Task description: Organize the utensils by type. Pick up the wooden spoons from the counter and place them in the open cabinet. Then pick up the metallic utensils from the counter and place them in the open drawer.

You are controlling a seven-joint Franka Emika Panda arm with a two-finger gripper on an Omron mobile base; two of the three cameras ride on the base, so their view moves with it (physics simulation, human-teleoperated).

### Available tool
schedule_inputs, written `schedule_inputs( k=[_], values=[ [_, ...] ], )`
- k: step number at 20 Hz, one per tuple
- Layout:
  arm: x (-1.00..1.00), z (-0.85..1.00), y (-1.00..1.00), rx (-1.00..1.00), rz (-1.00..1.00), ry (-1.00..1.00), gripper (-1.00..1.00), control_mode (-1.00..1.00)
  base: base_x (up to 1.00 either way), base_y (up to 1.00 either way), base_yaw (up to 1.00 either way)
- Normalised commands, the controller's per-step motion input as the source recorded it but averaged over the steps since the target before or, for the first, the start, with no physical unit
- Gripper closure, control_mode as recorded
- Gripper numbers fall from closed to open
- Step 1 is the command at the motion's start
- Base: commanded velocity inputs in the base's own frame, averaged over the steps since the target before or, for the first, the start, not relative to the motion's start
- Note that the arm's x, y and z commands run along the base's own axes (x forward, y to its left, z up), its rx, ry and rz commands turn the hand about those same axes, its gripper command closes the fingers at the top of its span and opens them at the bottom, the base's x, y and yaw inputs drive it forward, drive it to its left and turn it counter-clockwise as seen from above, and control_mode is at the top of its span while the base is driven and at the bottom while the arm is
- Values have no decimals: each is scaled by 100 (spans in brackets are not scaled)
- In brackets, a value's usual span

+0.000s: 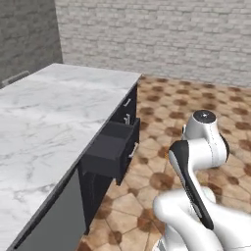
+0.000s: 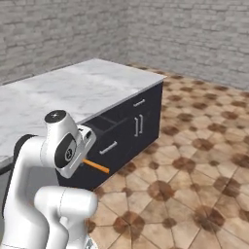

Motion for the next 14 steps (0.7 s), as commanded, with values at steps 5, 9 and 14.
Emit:
schedule_inputs(
  k=[5,9,14],
  values=[
    [0,0,0,0,0,0,100,100,50,48,-36],
    [0,0,0,0,0,0,100,100,45,37,-40],
    [0,0,0,0,0,0,100,100,46,36,-35]
  ],
)
